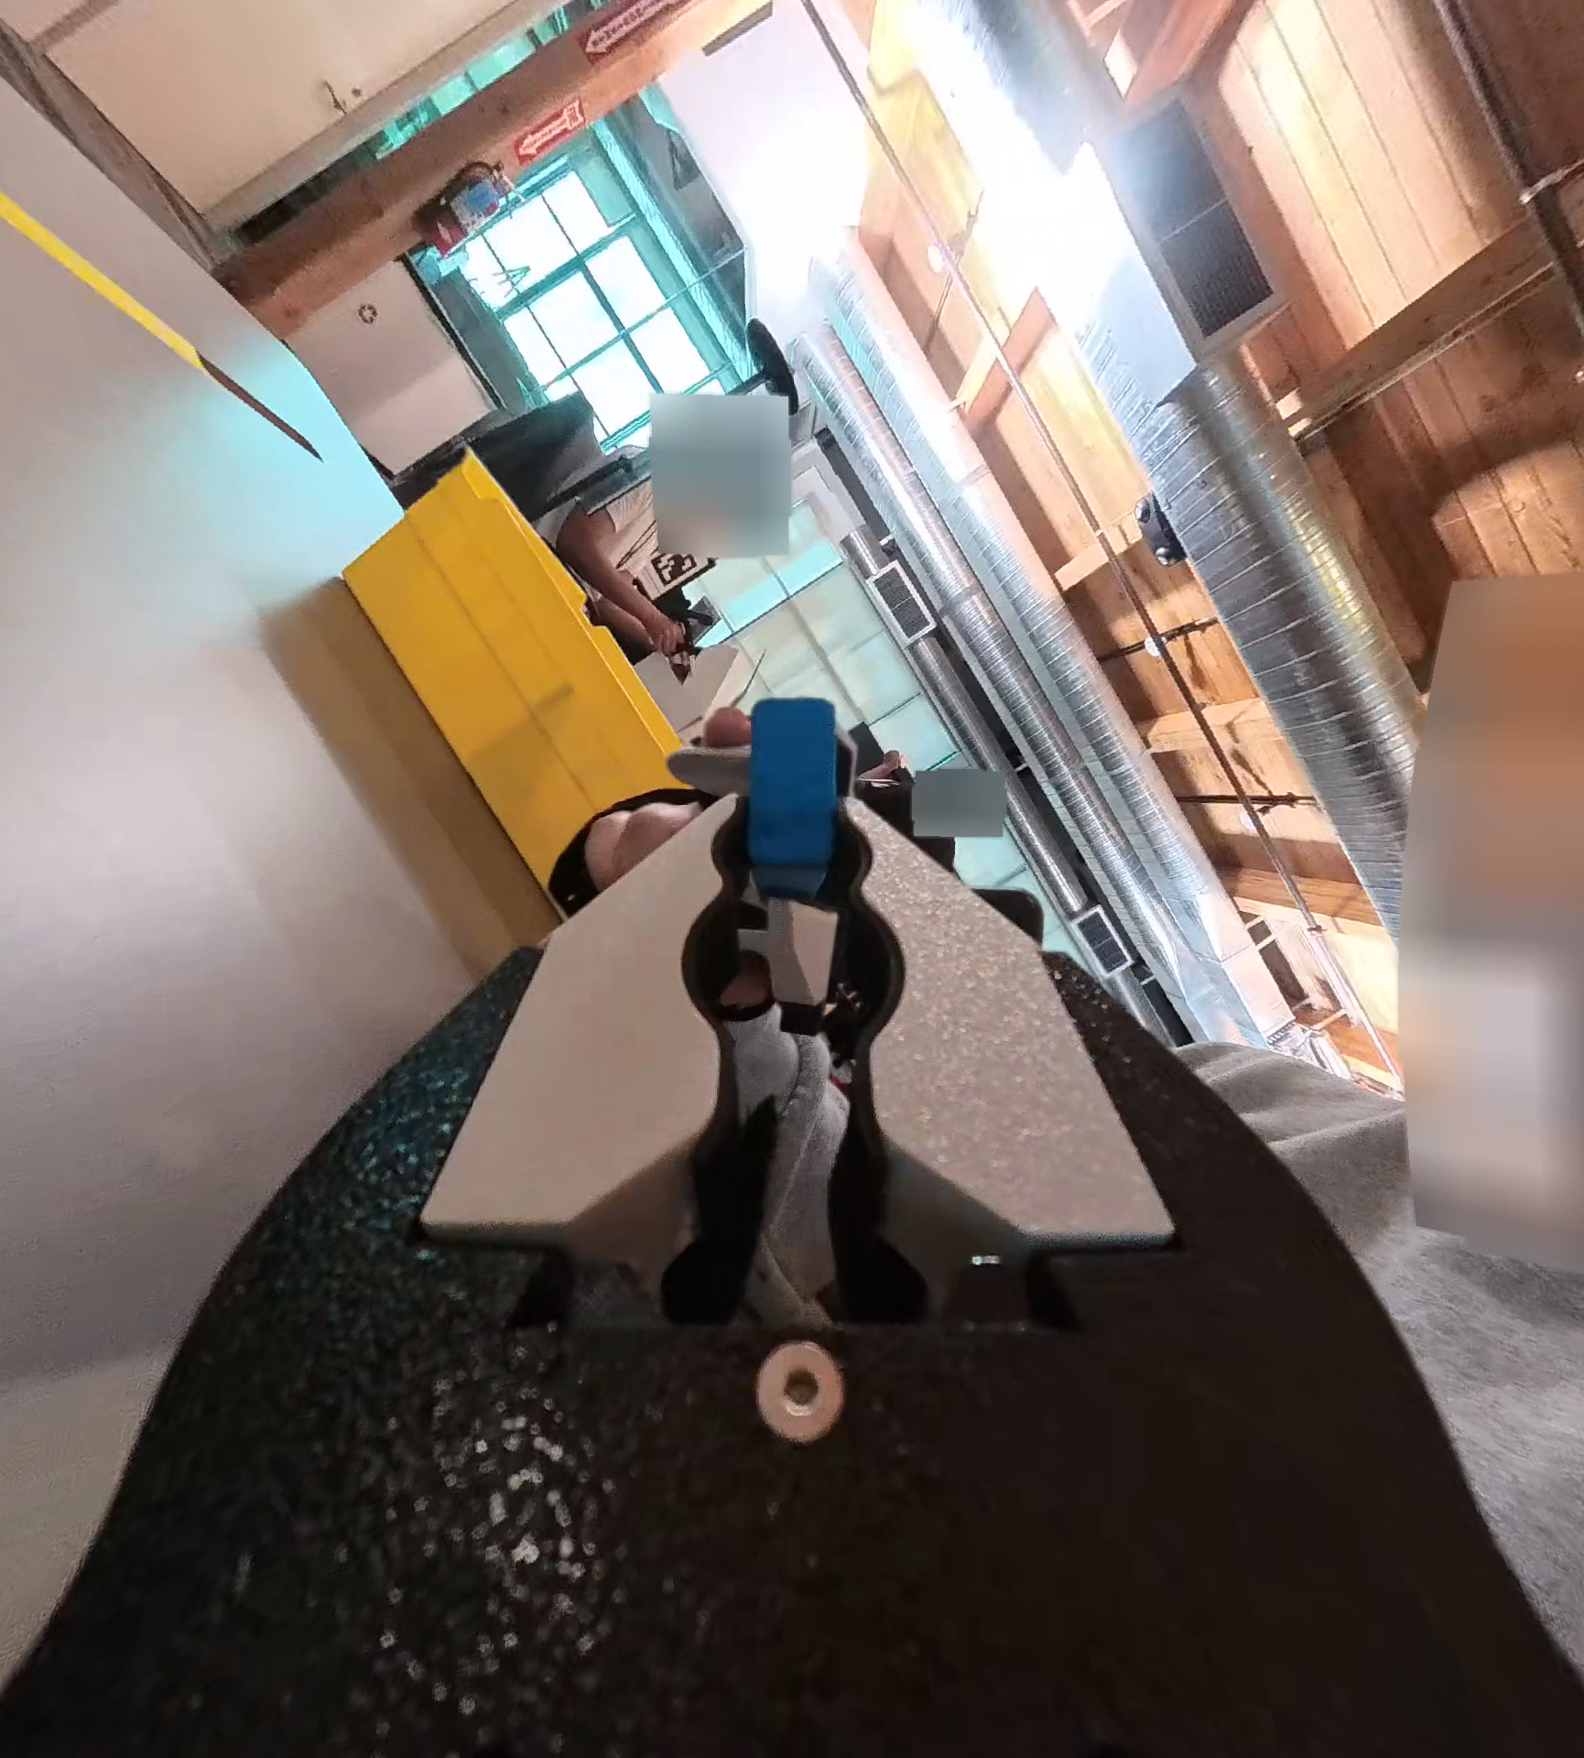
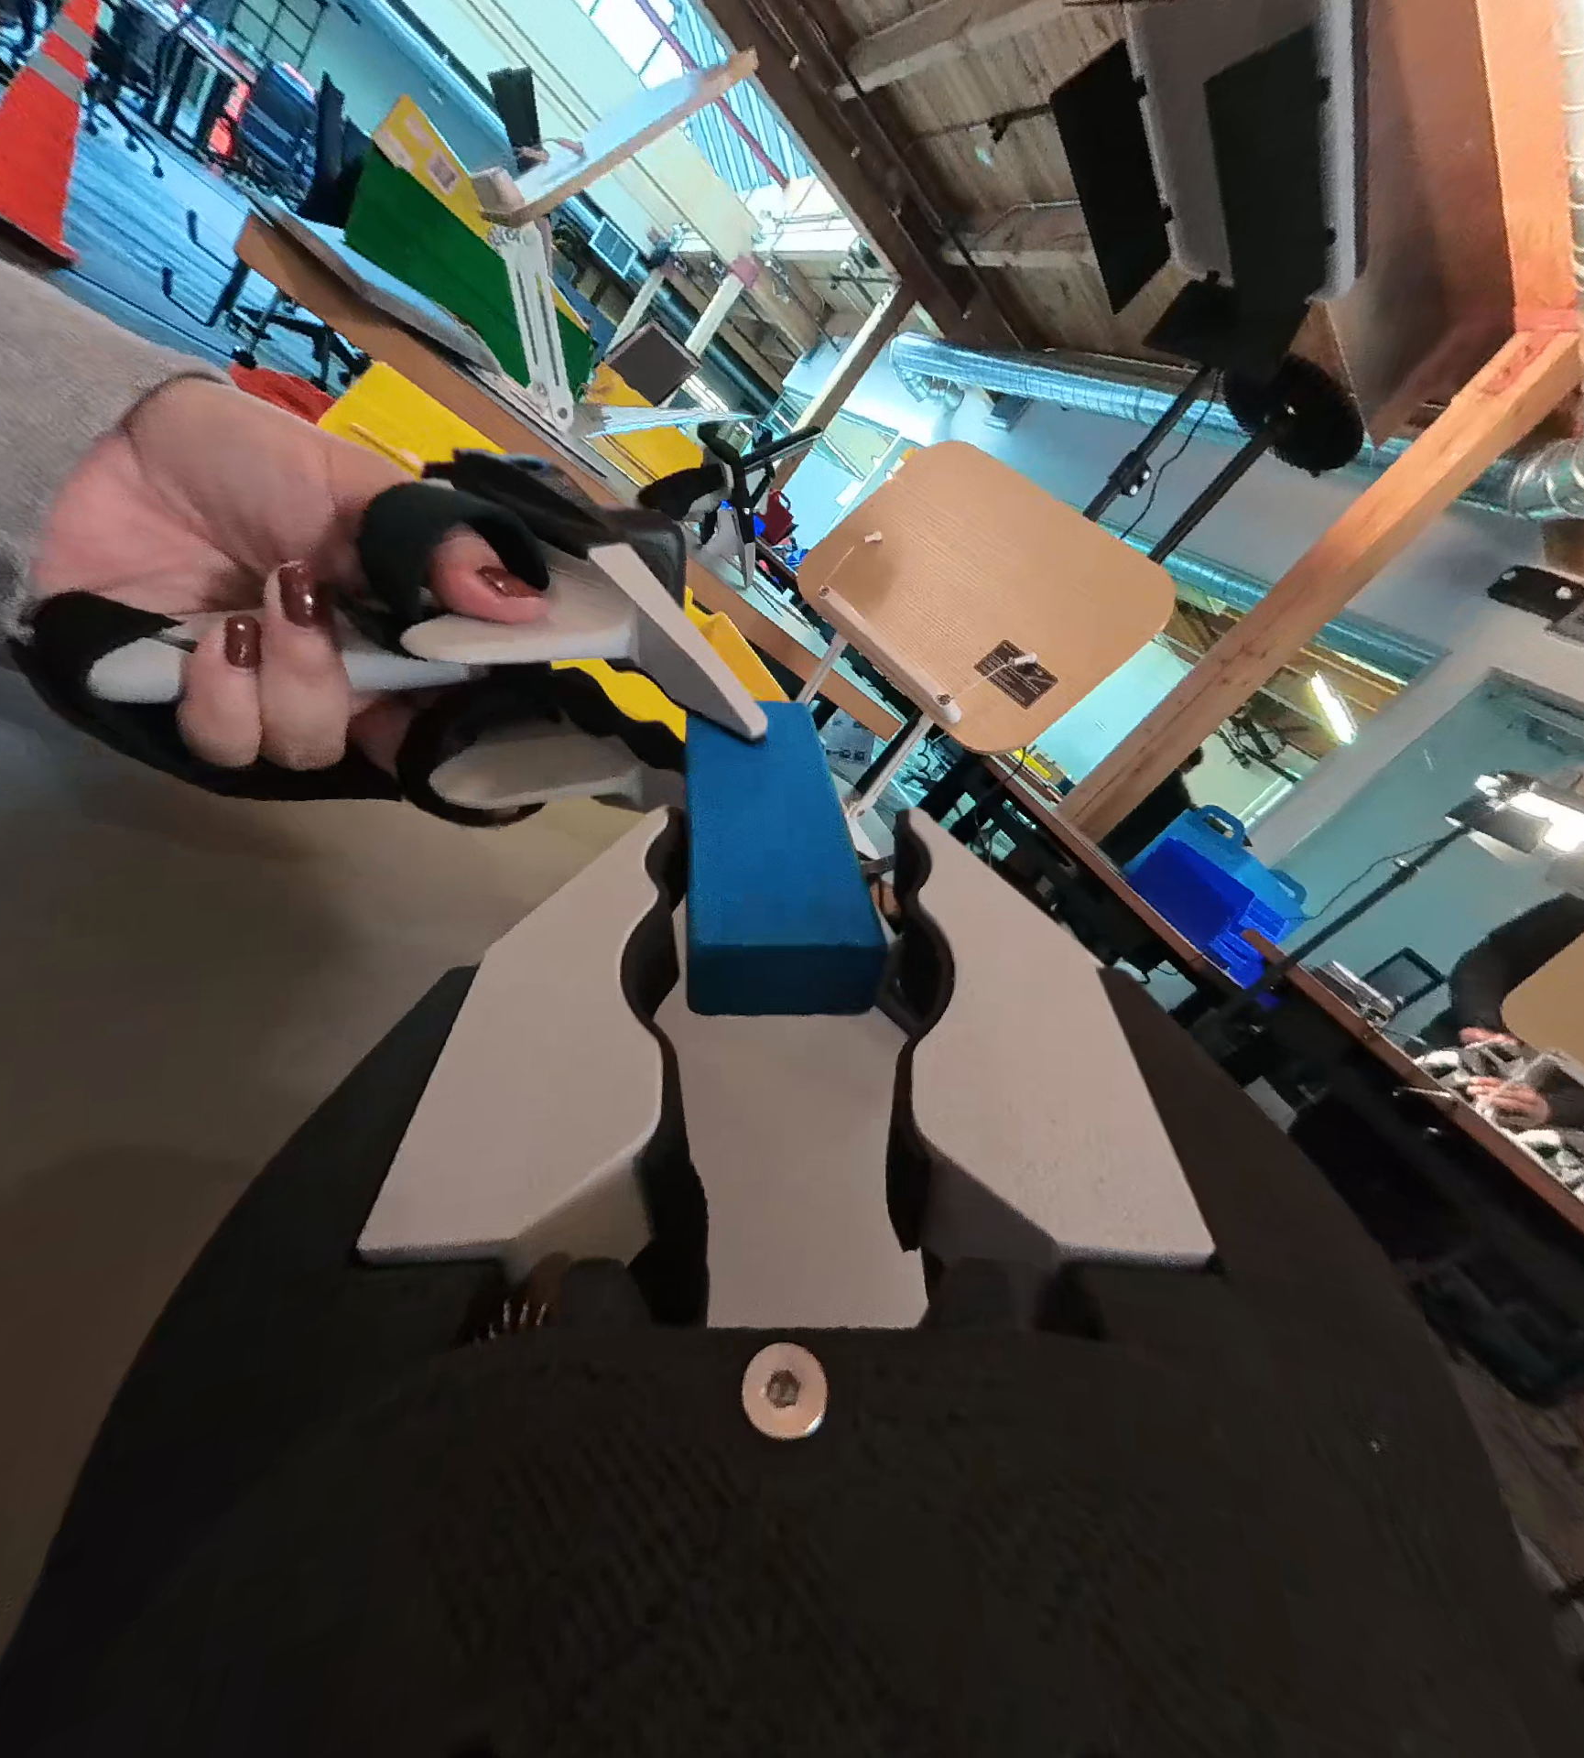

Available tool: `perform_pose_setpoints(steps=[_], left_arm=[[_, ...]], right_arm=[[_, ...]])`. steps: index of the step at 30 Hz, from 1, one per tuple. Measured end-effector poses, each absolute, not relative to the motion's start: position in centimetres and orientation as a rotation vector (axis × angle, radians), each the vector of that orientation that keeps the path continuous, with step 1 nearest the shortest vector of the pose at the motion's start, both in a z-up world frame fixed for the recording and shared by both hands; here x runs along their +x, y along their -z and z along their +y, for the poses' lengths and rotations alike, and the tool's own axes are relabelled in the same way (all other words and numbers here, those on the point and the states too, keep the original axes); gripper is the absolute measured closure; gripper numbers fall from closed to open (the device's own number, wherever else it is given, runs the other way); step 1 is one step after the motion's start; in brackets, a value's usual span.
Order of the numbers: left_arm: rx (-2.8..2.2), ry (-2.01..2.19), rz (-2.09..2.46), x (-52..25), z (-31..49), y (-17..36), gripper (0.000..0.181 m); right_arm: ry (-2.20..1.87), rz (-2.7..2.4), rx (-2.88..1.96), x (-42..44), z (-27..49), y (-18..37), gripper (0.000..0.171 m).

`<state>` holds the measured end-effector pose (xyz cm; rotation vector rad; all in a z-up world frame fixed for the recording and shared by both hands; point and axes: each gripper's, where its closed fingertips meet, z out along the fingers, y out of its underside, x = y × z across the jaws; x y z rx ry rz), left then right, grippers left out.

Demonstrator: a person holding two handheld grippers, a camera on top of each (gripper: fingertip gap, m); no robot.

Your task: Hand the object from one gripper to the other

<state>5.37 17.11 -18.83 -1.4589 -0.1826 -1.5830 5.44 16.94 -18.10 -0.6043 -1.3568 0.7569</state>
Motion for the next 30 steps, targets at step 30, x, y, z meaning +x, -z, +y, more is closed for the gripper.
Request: perform_pose_setpoints(steps=[30], left_arm=[[-1.283, 1.465, 0.127, 6.1, 14.7, 17.0, 0.136]], right_arm=[[-1.19, -1.428, -0.885, 6.1, 16.8, 18.5, 0.135]])
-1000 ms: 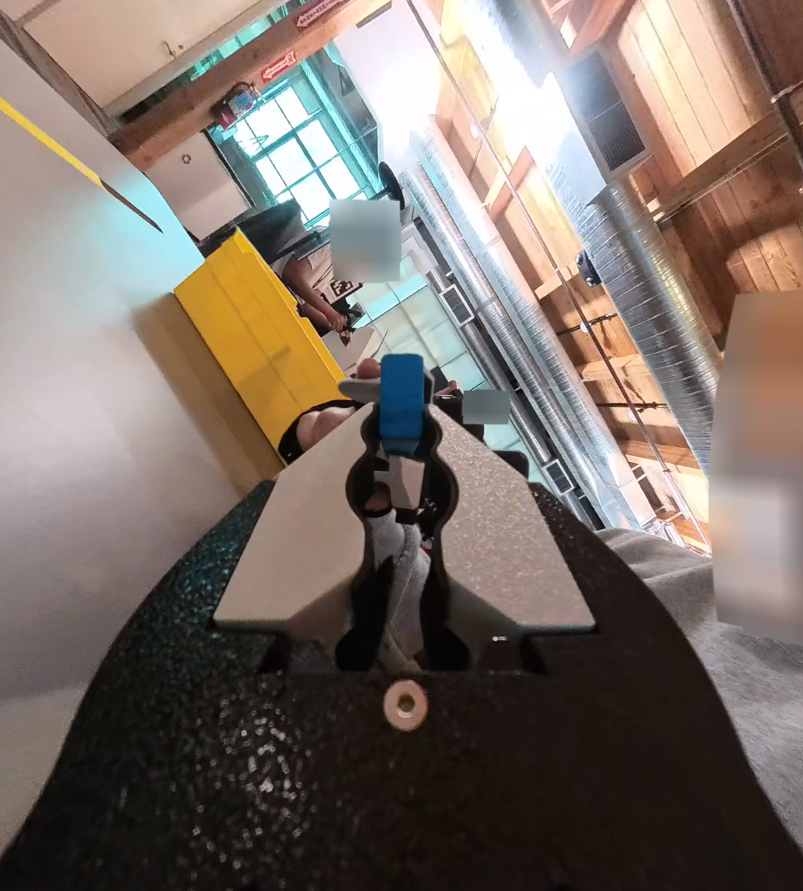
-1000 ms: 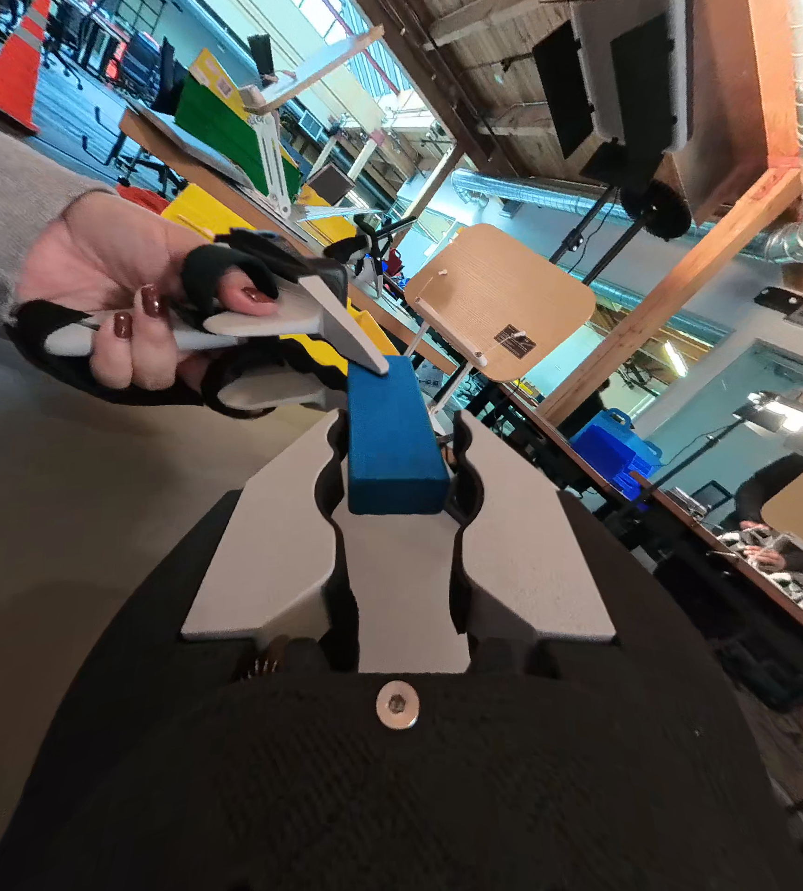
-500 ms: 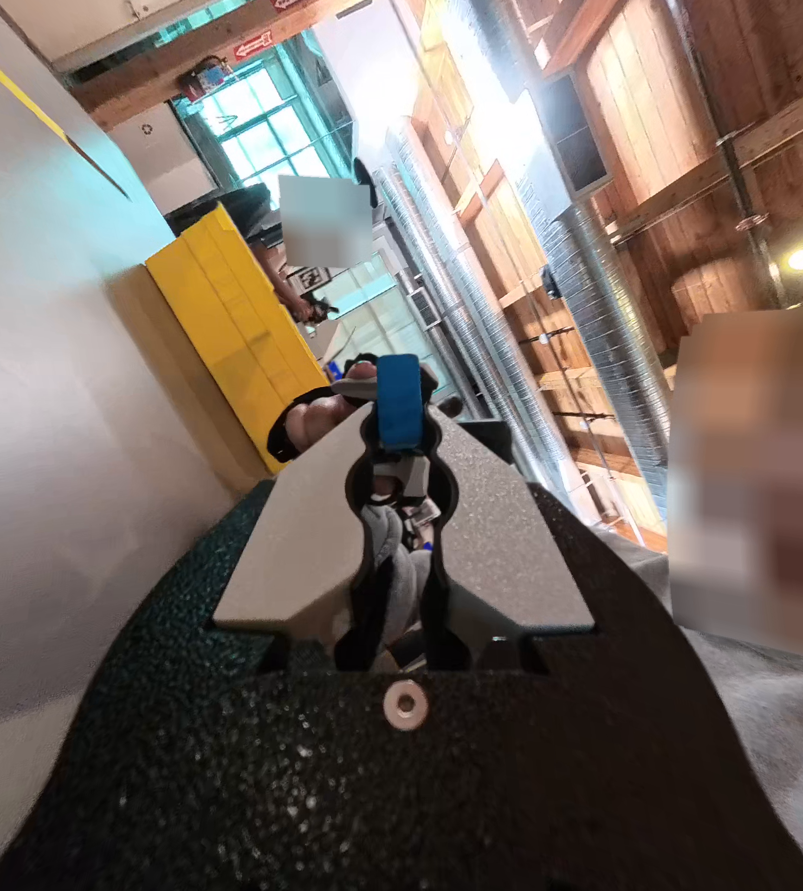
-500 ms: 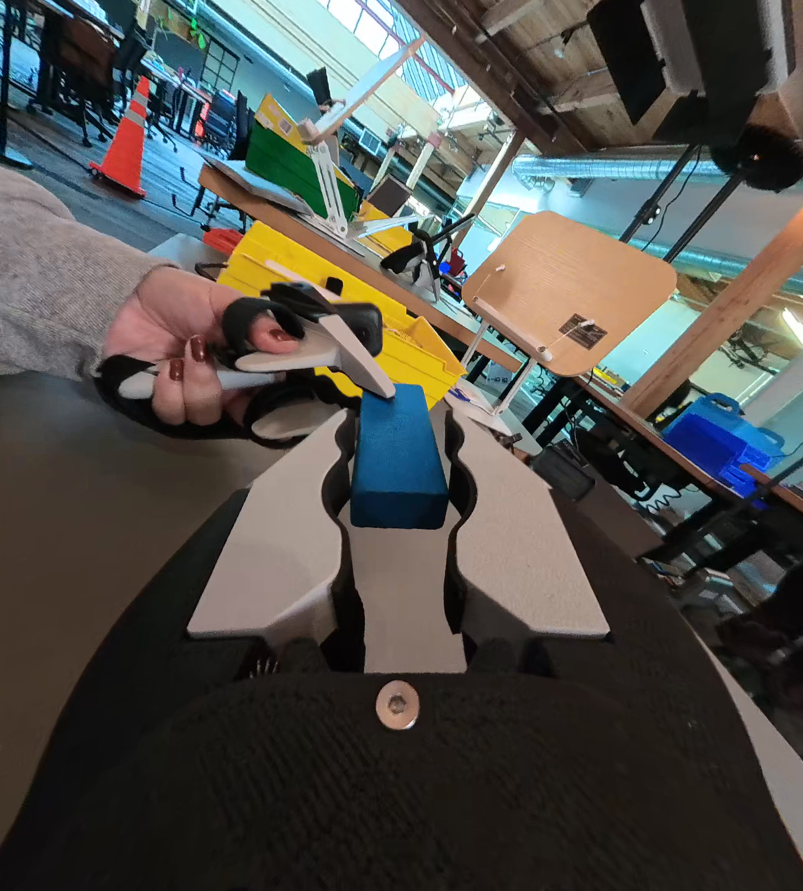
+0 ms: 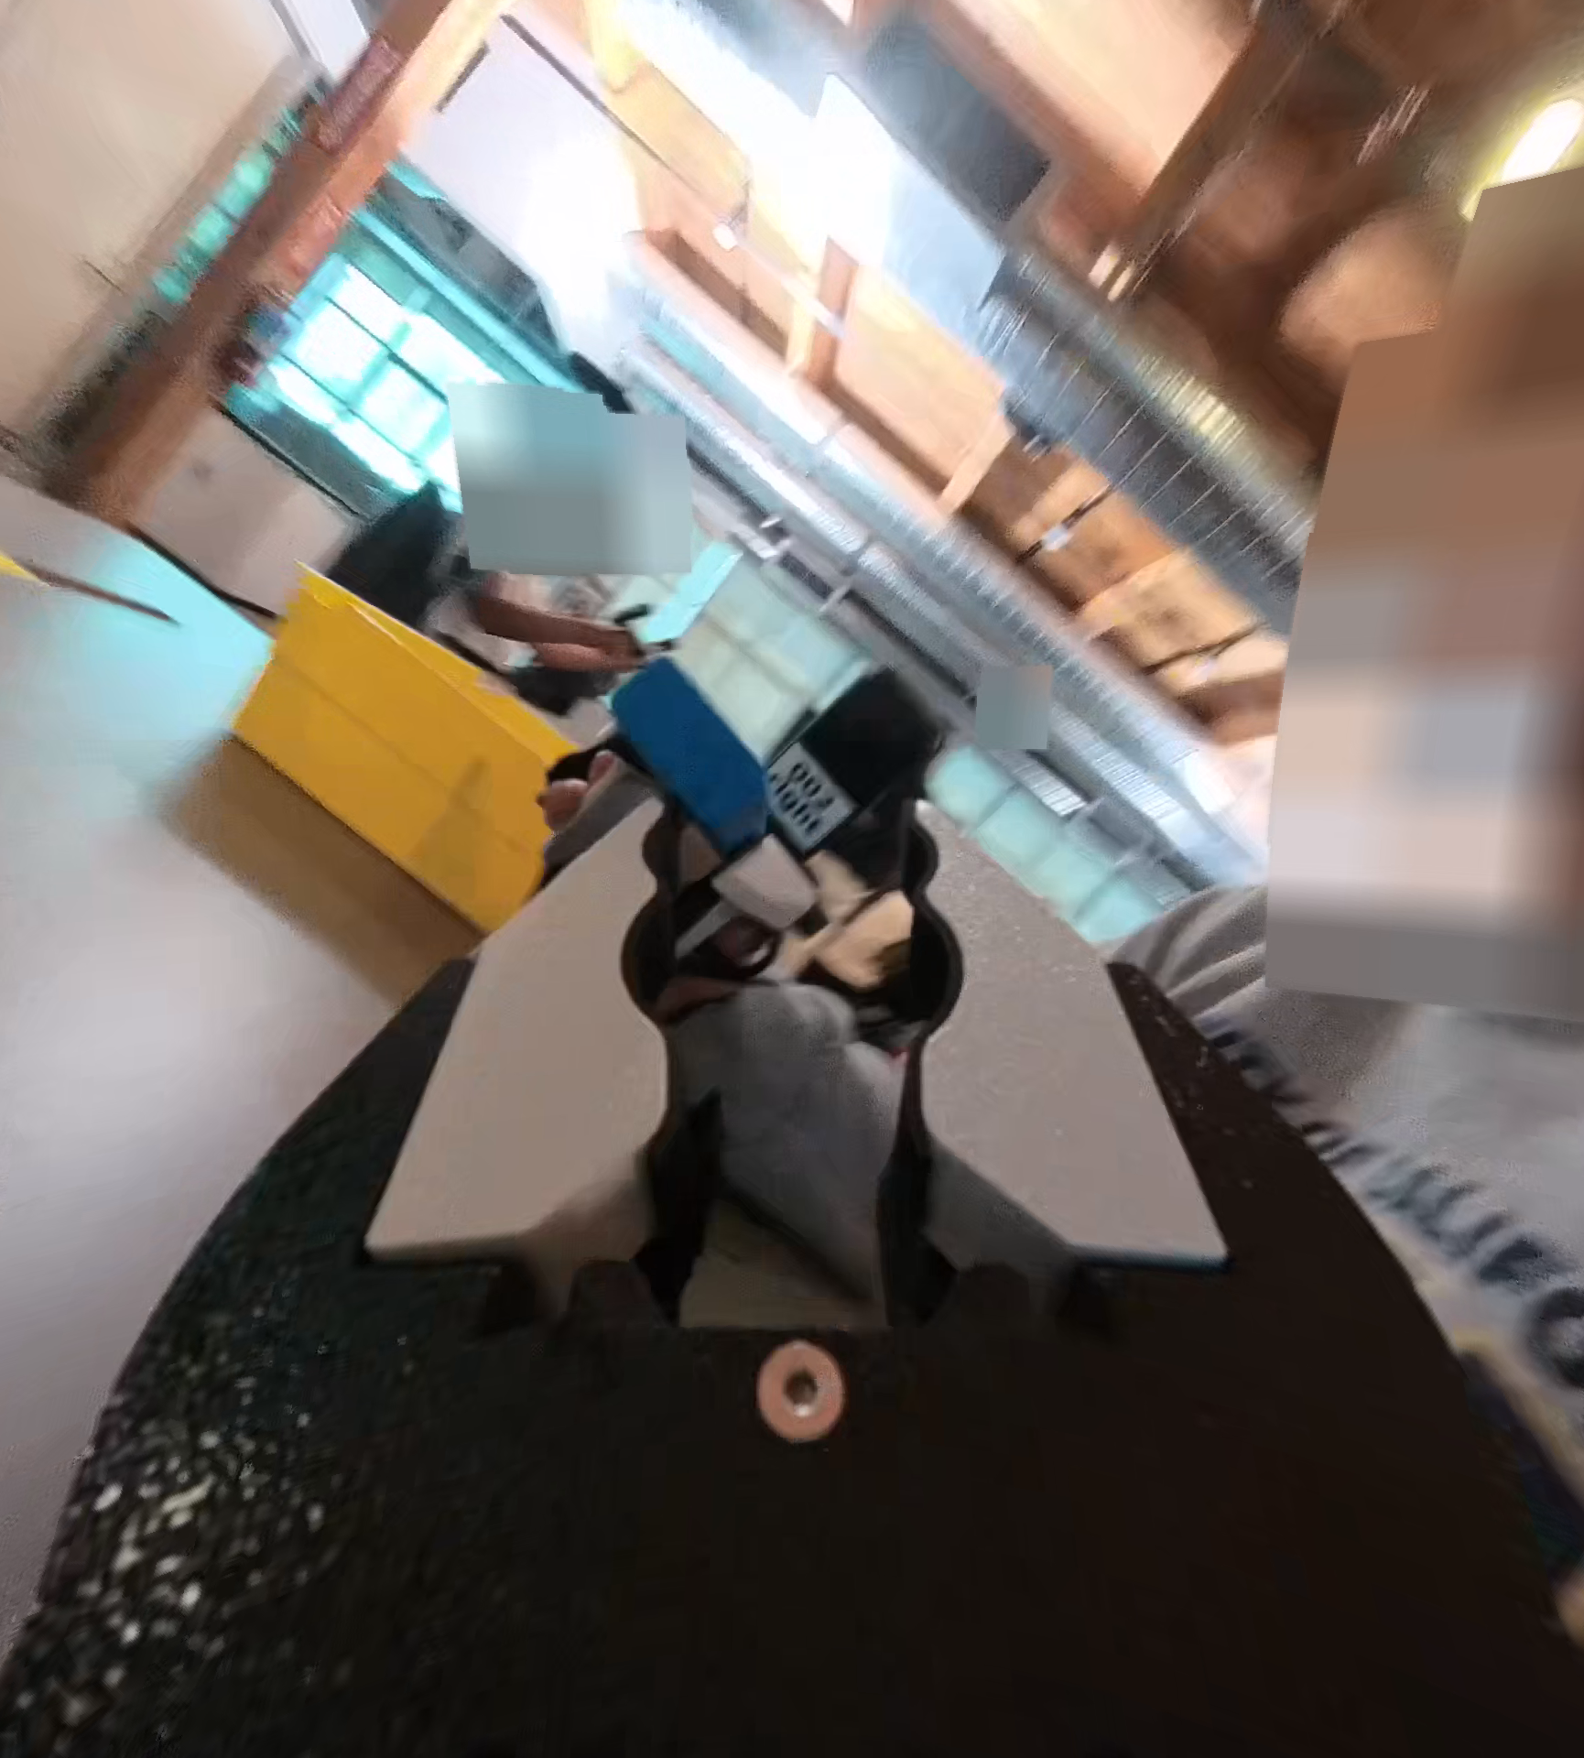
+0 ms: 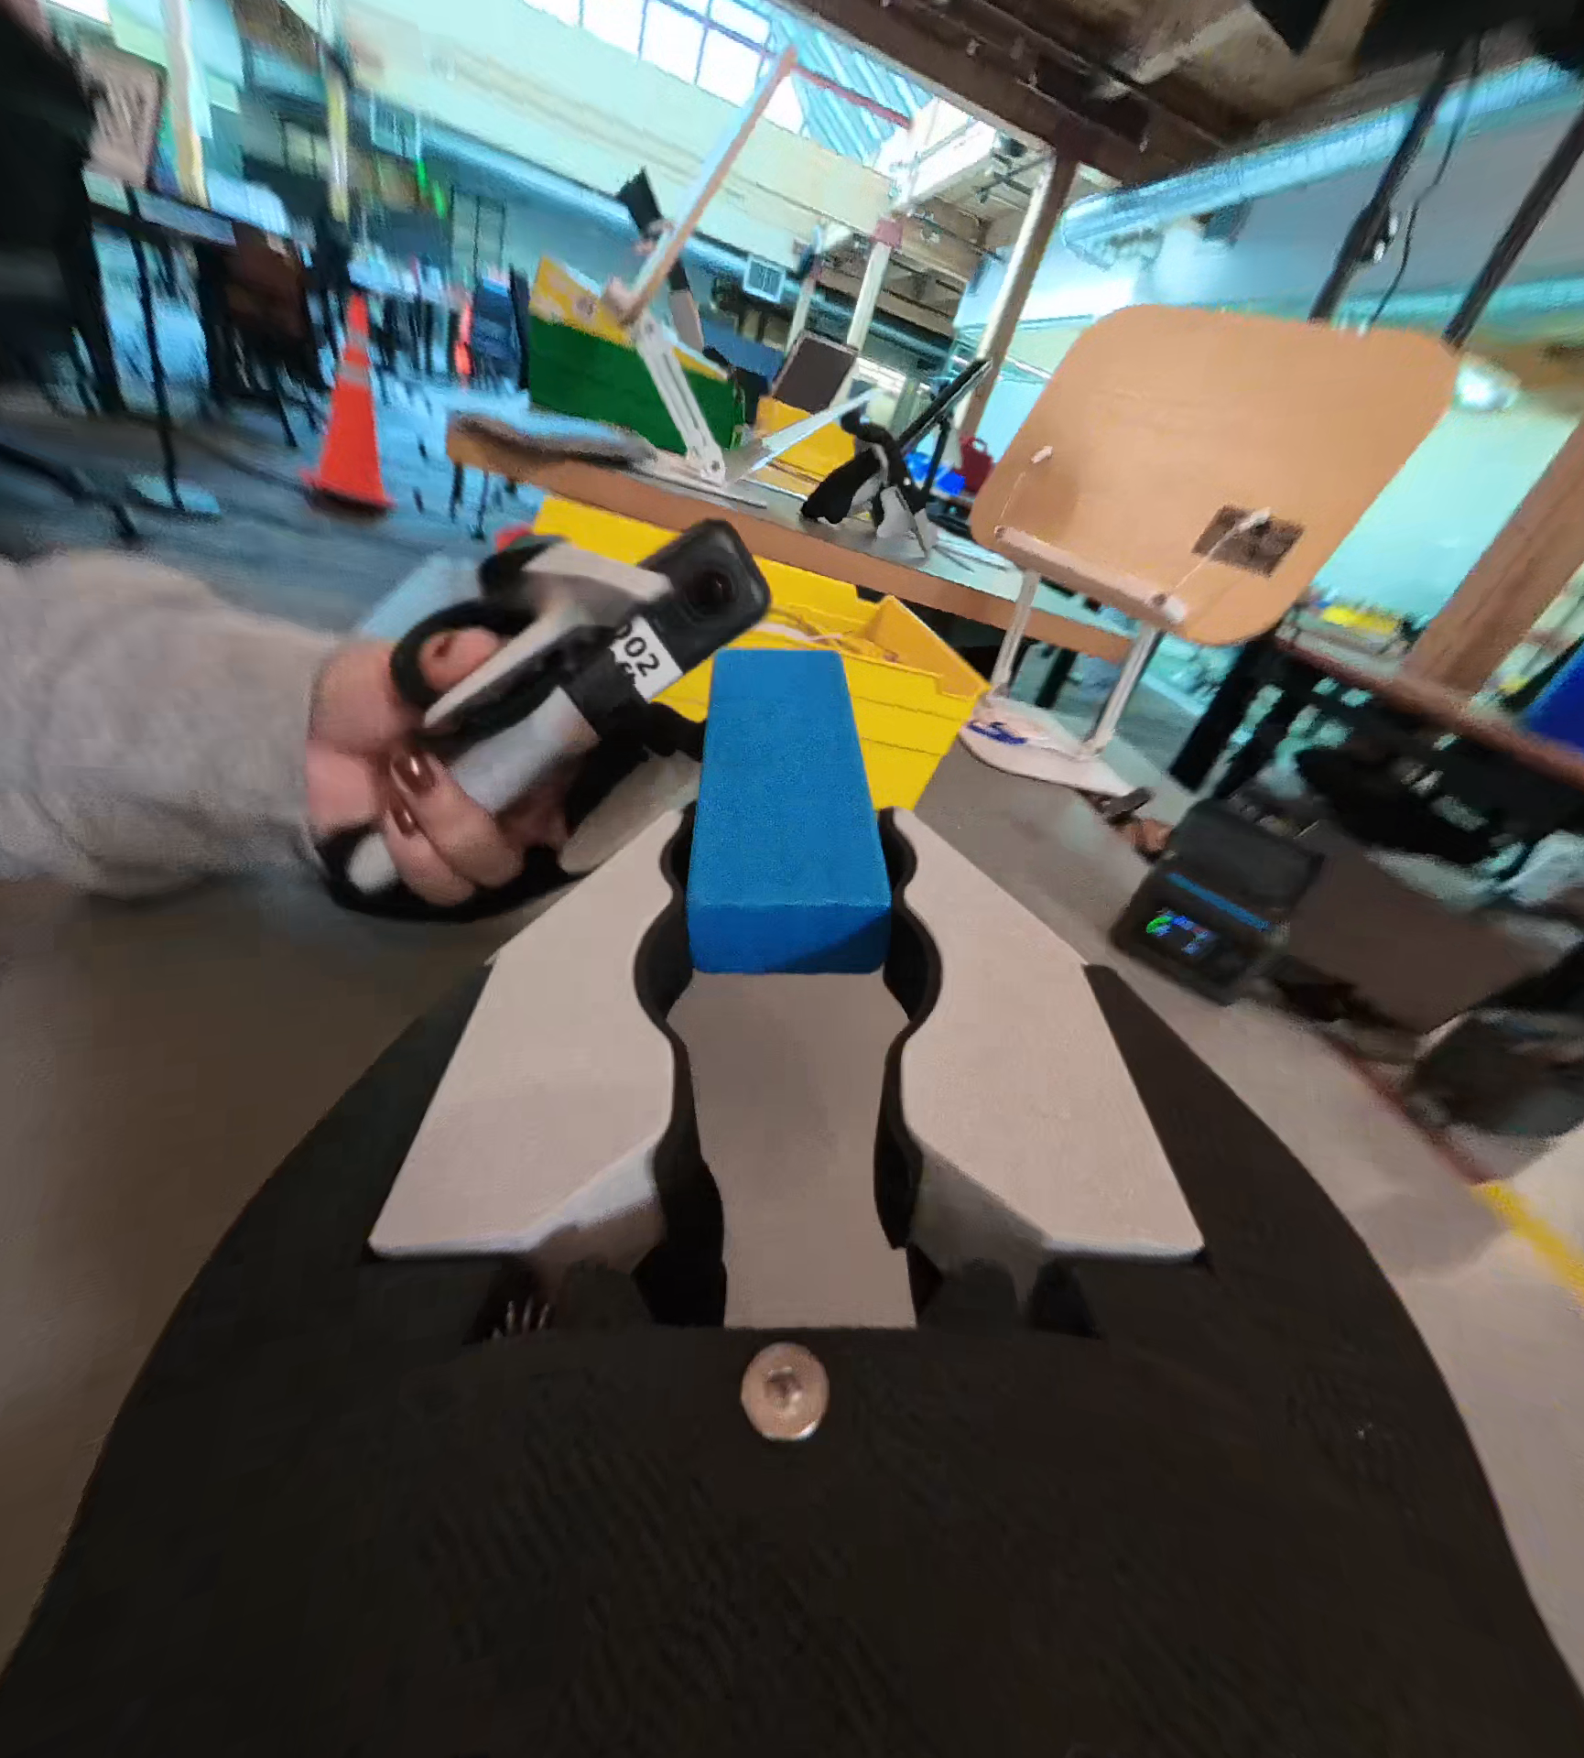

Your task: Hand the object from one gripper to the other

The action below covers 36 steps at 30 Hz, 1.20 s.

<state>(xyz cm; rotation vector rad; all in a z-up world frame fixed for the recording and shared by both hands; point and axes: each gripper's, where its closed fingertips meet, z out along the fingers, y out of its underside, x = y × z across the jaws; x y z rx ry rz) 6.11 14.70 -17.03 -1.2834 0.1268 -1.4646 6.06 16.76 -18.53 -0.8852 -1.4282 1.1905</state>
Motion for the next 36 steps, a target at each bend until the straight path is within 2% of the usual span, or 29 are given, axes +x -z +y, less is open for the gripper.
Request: perform_pose_setpoints(steps=[2, 5, 8, 10, 11, 12, 13, 15, 17, 19, 24, 28, 30, 34, 36], left_arm=[[-1.371, 1.106, 0.239, 5.8, 15.4, 17.9, 0.126], [-1.504, 0.368, 0.513, 4.6, 16.3, 20.3, 0.12], [-1.508, -0.178, 0.842, 4.6, 16.3, 22.2, 0.121], [-1.496, -0.33, 1.017, 5.4, 16.2, 23.6, 0.135], [-1.493, -0.36, 1.054, 5.7, 16.2, 23.9, 0.146], [-1.5, -0.381, 1.059, 5.7, 16.3, 24.1, 0.165], [-1.507, -0.398, 1.025, 5.5, 16.6, 23.9, 0.165], [-1.566, -0.323, 0.907, 5.2, 17.1, 23.9, 0.166], [-1.62, -0.135, 0.709, 4.7, 17.5, 23.2, 0.166], [-1.641, 0.165, 0.468, 4.4, 17.8, 22.2, 0.166], [-1.611, 1.082, -0.022, 4.3, 17.9, 20.8, 0.166], [-1.547, 1.551, -0.168, 5.6, 17.1, 20.6, 0.167], [-1.576, 1.673, -0.157, 6.8, 16.5, 21.1, 0.168], [-1.62, 1.773, -0.107, 8.1, 15.6, 21.5, 0.167], [-1.571, 1.772, -0.12, 7.7, 15.9, 20.9, 0.164]], right_arm=[[-1.371, -1.387, -1.074, 5.9, 17.6, 18.9, 0.135], [-1.699, -1.426, -1.378, 6.2, 17.1, 20.6, 0.135], [-1.911, -1.42, -1.52, 6.7, 16.4, 21.5, 0.135], [-2.04, -1.415, -1.563, 6.8, 15.8, 21.7, 0.135], [-2.077, -1.415, -1.568, 6.8, 15.5, 21.7, 0.135], [-2.087, -1.415, -1.564, 6.8, 15.5, 21.8, 0.135], [-2.082, -1.404, -1.541, 6.6, 15.6, 21.6, 0.135], [-2.044, -1.336, -1.465, 6.2, 16.4, 20.7, 0.133], [-1.936, -1.253, -1.36, 6.0, 17.7, 19.6, 0.109], [-1.773, -1.195, -1.214, 6.3, 18.8, 18.2, 0.101], [-0.849, -1.173, -0.837, 7.2, 21.5, 17.1, 0.09], [-0.198, -1.251, -0.563, 6.6, 21.4, 18.2, 0.094], [0.049, -1.274, -0.438, 6.0, 21.1, 19.1, 0.103], [0.15, -1.25, -0.369, 5.5, 20.3, 18.9, 0.141], [0.157, -1.269, -0.39, 5.5, 20.7, 19.1, 0.143]])
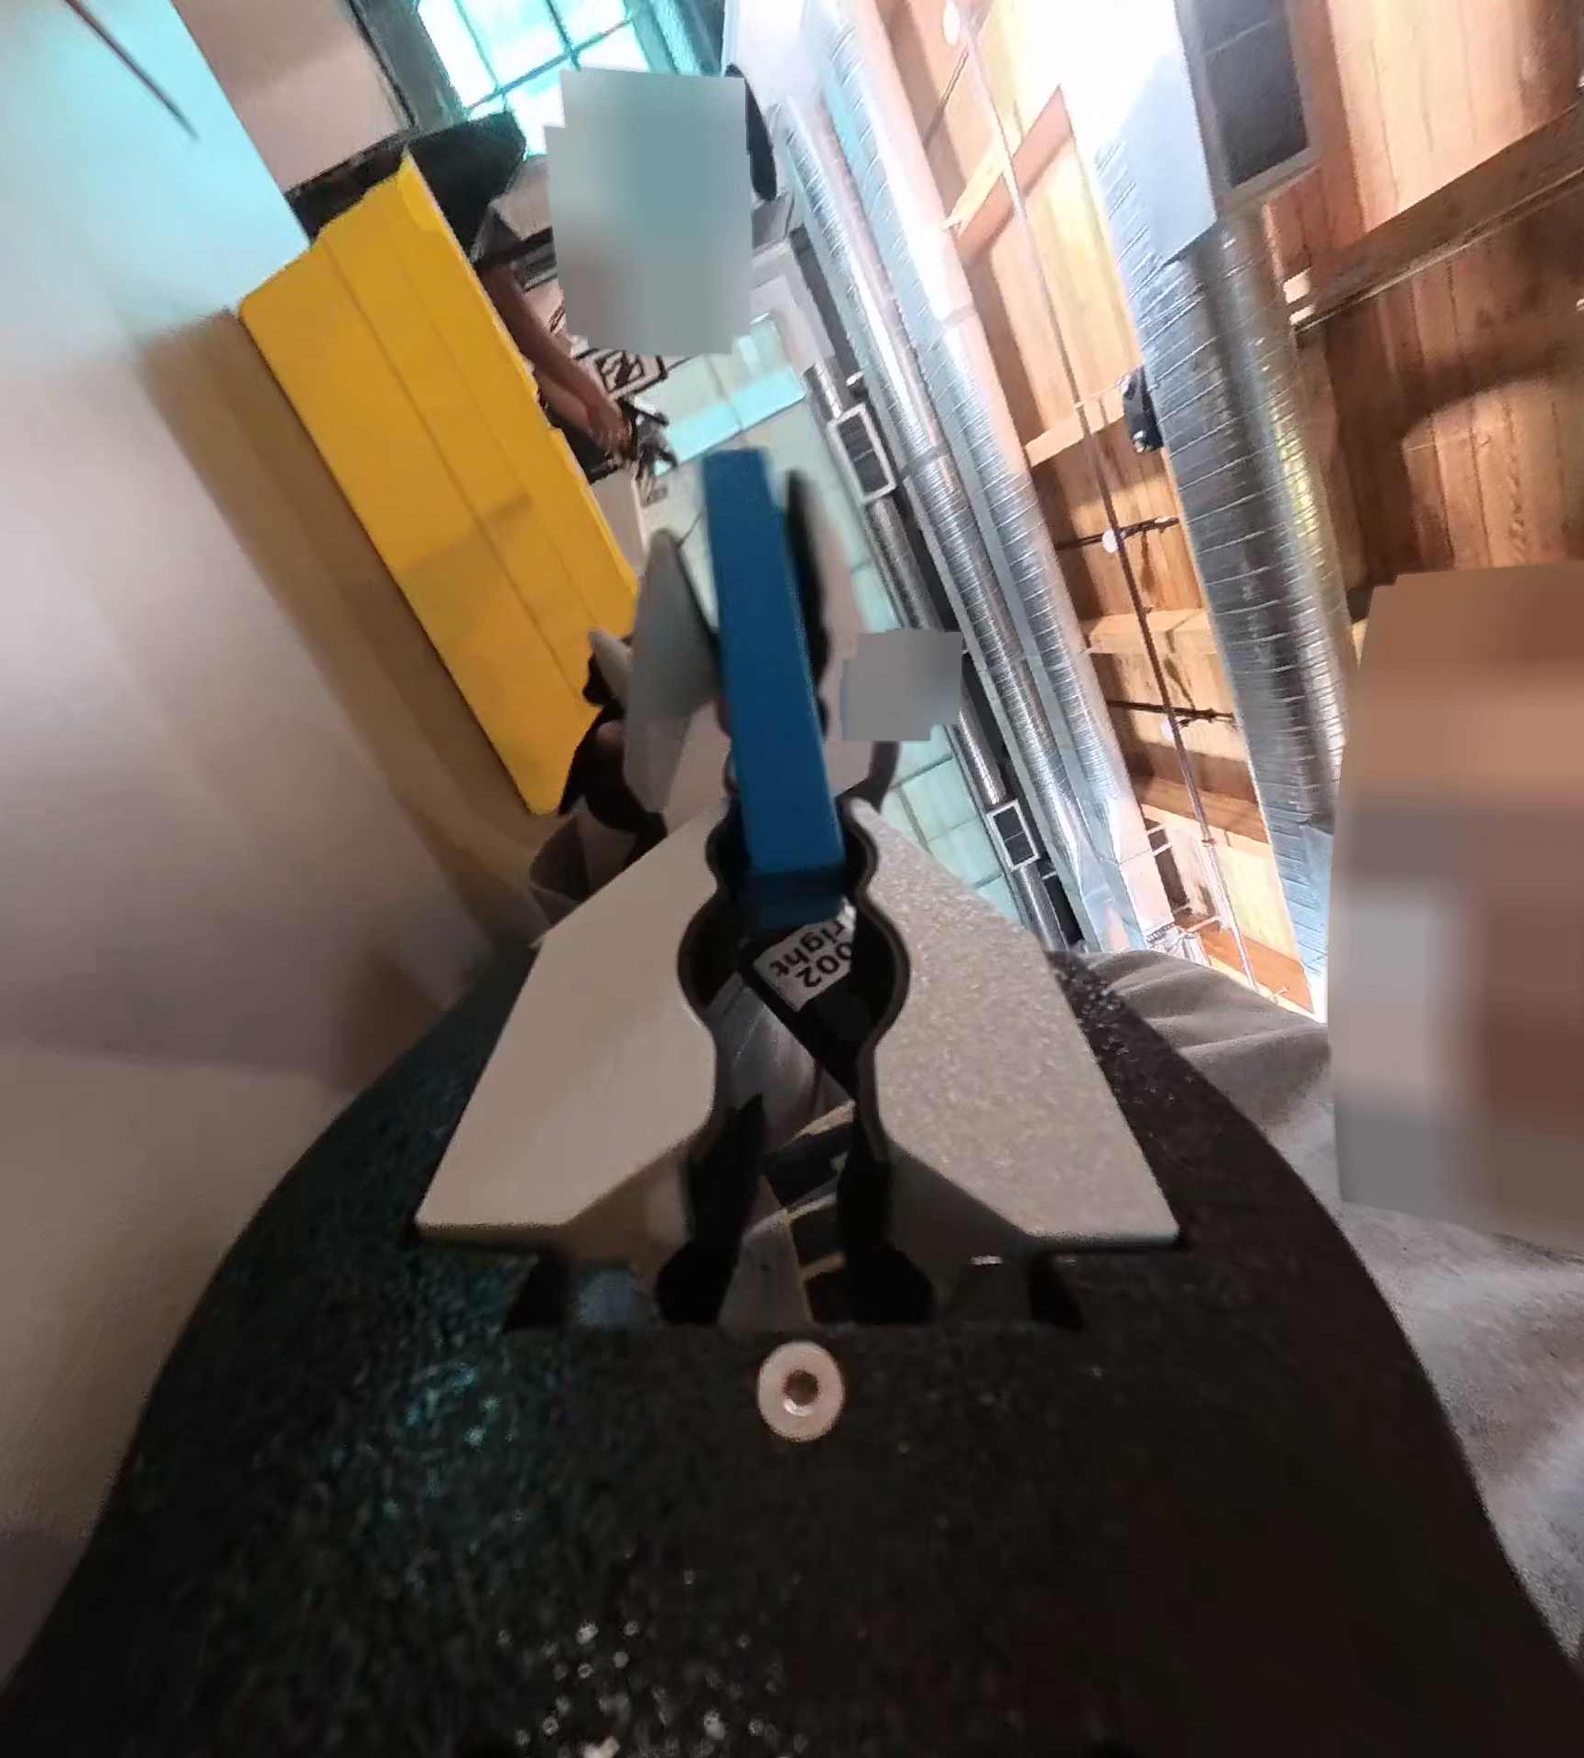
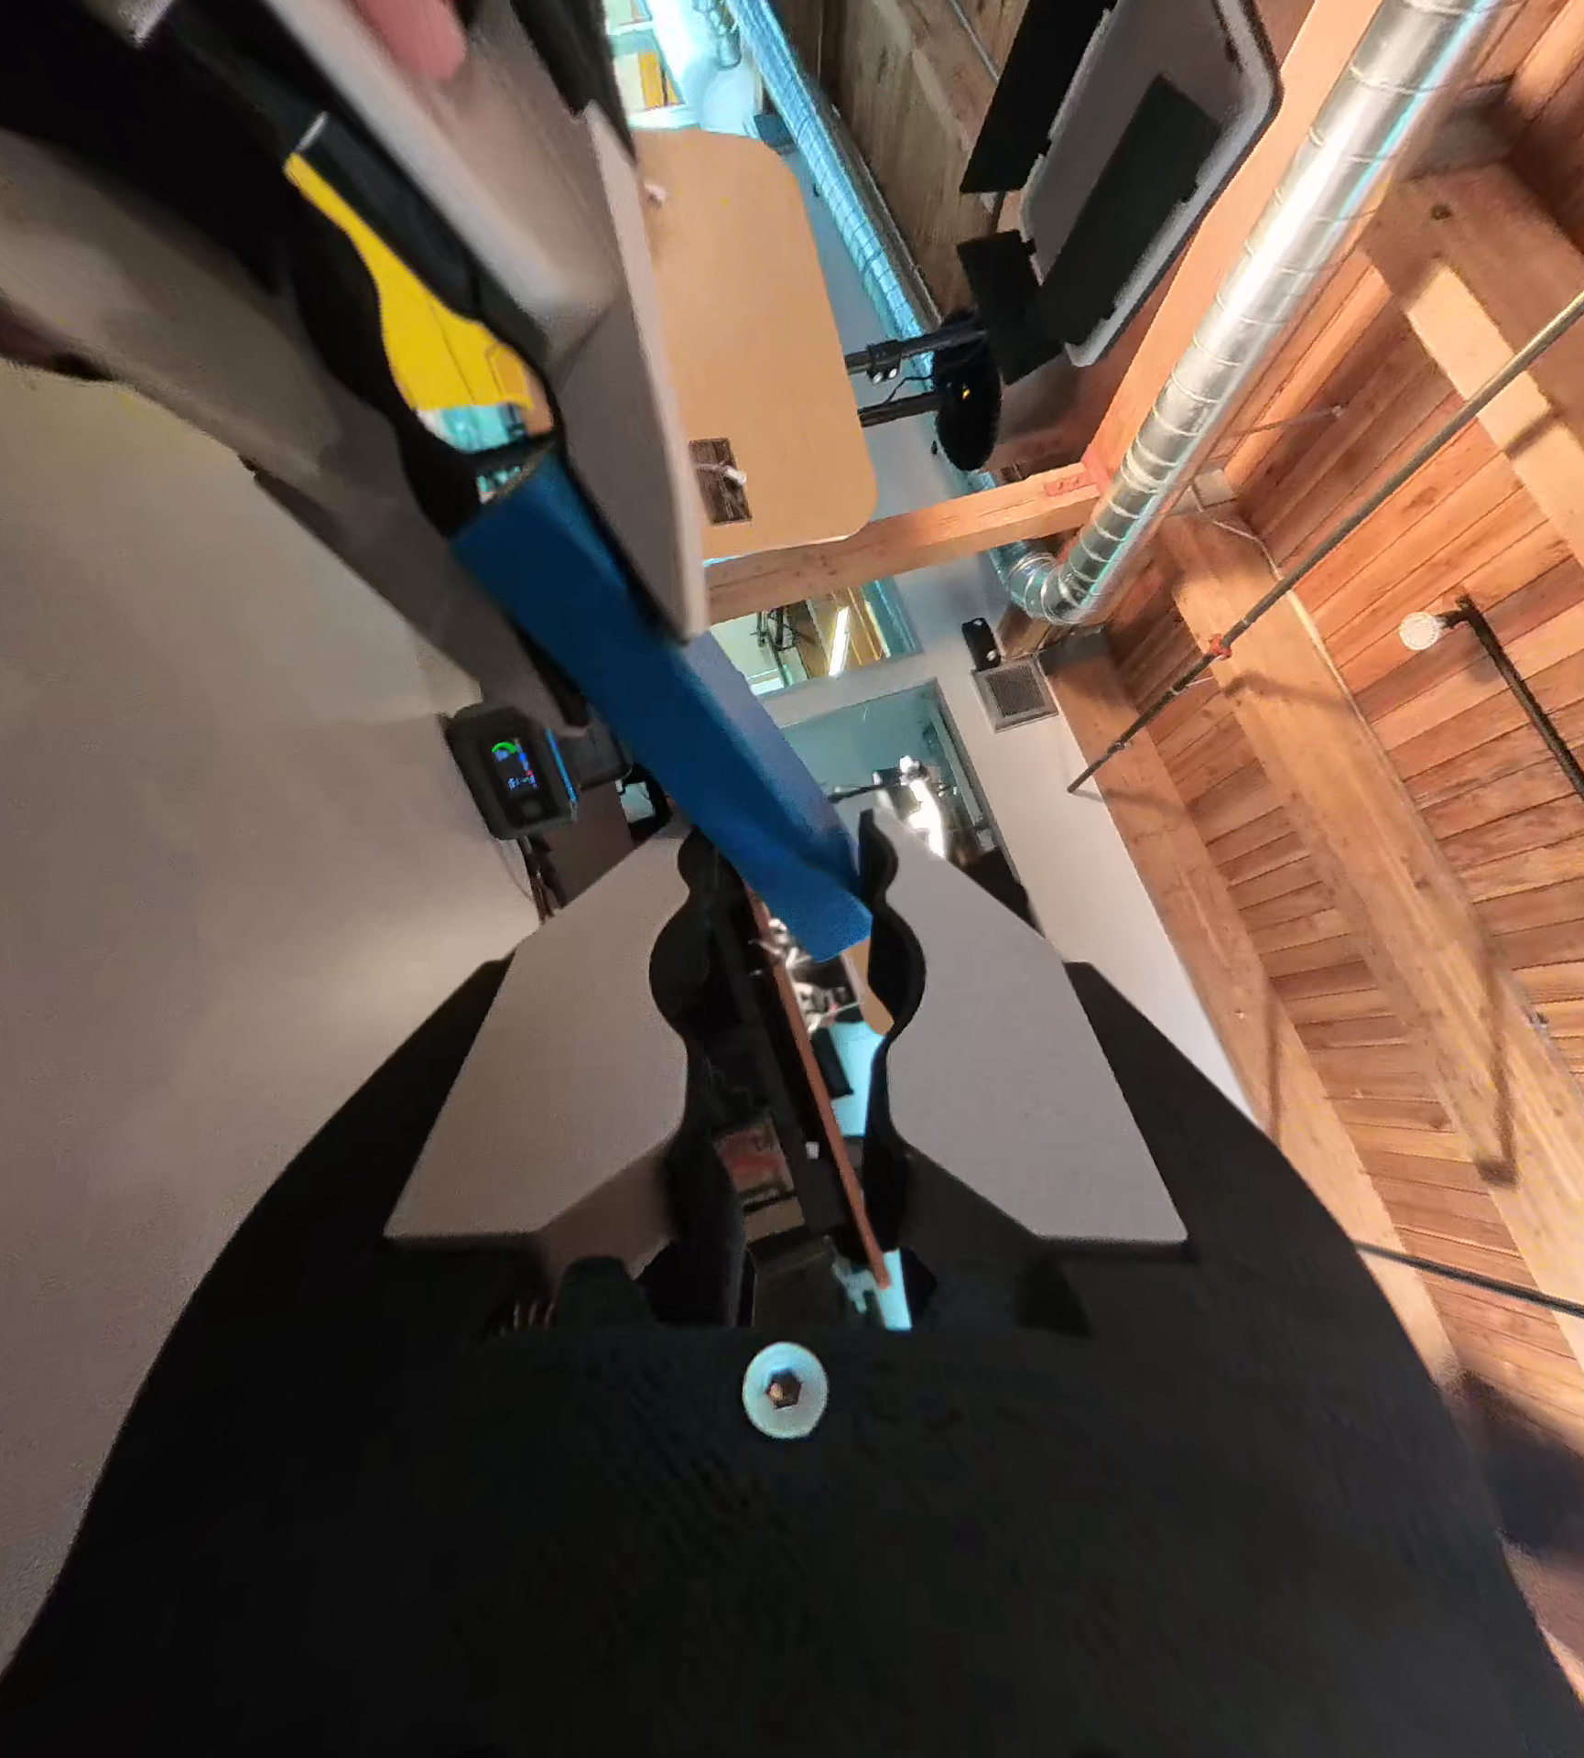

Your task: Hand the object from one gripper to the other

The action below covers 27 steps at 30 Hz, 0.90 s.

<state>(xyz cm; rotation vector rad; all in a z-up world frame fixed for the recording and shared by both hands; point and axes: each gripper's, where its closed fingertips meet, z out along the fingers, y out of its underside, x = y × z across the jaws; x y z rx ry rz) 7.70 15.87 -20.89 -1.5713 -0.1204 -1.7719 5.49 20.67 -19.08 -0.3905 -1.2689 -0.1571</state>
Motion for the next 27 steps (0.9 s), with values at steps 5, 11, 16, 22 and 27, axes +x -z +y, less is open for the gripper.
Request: perform_pose_setpoints(steps=[5, 11, 16, 22, 27], left_arm=[[-1.616, 1.212, 0.091, 6.5, 17.3, 20.9, 0.117], [-1.656, -0.122, 0.729, 3.8, 17.7, 22.5, 0.125], [-1.596, -0.527, 1.125, 4.8, 17.1, 24.9, 0.163], [-1.704, -0.098, 0.859, 4.5, 16.8, 24.8, 0.167], [-1.765, -0.005, 0.887, 4.2, 16.6, 25.5, 0.167]], right_arm=[[0.062, -1.361, -0.603, 5.3, 22.7, 21.1, 0.156], [-0.013, -1.623, -0.754, 5.0, 23.2, 25.6, 0.156], [-0.055, -1.775, -0.782, 5.0, 22.0, 27.7, 0.156], [-0.302, -1.736, -0.814, 5.3, 20.9, 26.9, 0.141], [-0.35, -1.763, -0.681, 5.6, 18.8, 25.8, 0.141]])
